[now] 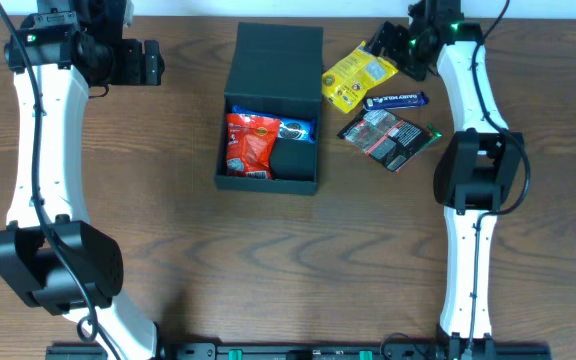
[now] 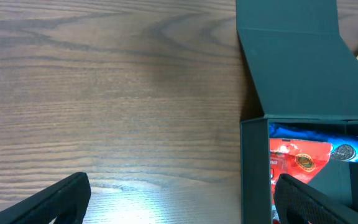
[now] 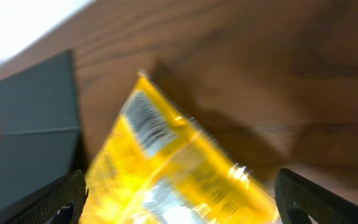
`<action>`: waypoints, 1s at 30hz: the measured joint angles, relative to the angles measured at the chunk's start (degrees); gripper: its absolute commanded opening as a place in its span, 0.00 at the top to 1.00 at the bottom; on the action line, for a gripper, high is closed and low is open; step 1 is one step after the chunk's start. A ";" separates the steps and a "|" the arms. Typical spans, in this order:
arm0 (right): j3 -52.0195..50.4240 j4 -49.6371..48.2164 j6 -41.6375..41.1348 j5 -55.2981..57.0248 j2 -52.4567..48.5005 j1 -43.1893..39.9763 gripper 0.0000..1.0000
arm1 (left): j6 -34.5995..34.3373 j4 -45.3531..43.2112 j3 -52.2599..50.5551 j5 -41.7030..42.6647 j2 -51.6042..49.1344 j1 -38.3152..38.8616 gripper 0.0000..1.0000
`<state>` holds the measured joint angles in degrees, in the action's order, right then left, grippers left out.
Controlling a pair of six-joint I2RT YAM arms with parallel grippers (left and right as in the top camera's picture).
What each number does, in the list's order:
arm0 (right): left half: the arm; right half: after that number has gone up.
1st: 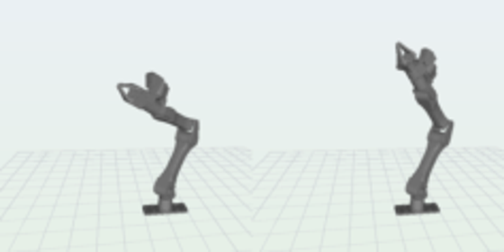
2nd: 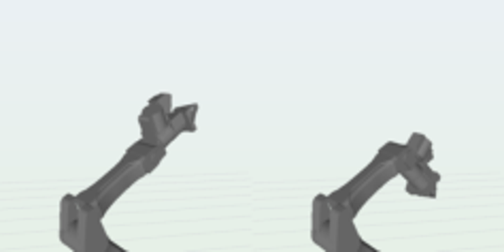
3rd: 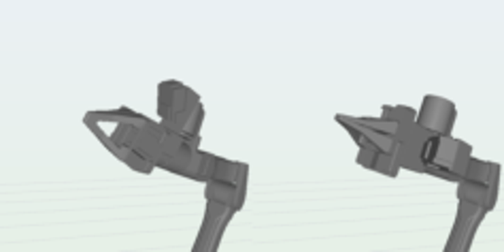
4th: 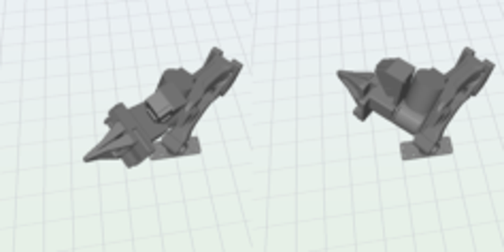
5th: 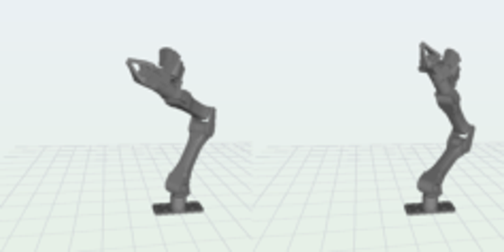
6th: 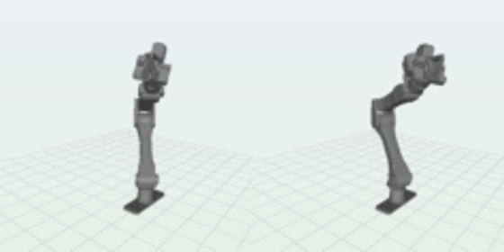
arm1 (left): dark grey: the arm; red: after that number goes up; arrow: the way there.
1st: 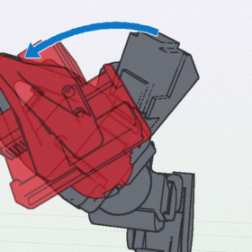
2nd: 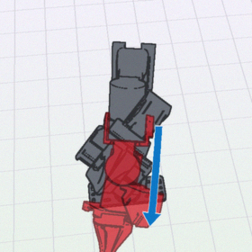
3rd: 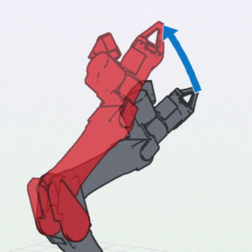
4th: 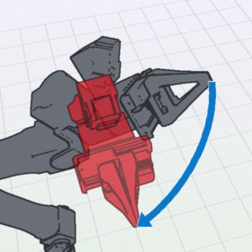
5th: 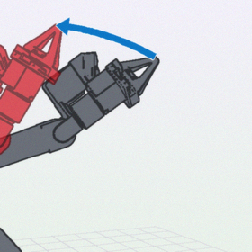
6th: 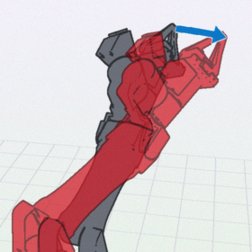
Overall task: Pack container
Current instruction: 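Grasp the yellow snack bag with the right gripper, pulling it free, then lift the yellow bag and lower it into the box's right side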
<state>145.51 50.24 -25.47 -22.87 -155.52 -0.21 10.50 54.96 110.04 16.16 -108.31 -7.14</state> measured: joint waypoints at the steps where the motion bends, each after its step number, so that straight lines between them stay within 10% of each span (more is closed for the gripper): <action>1: 0.00 -0.02 -0.09 -0.09 -0.46 -0.13 0.04 | 0.00 -0.09 0.00 -0.02 0.00 0.00 0.05; 14: 0.04 0.52 -0.85 -3.98 -1.60 0.59 0.23 | 0.00 -0.98 0.00 0.00 0.00 0.00 0.04; 22: 0.02 3.08 0.68 -5.64 -1.64 3.10 0.99 | -0.02 -0.98 0.00 0.00 0.00 0.00 0.05; 30: 0.02 2.91 0.90 -6.97 -1.64 3.19 0.99 | 0.00 -0.98 0.00 0.00 0.00 0.00 0.05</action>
<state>145.53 53.15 -24.58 -29.85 -157.16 2.98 10.50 53.98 110.04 16.16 -108.31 -7.14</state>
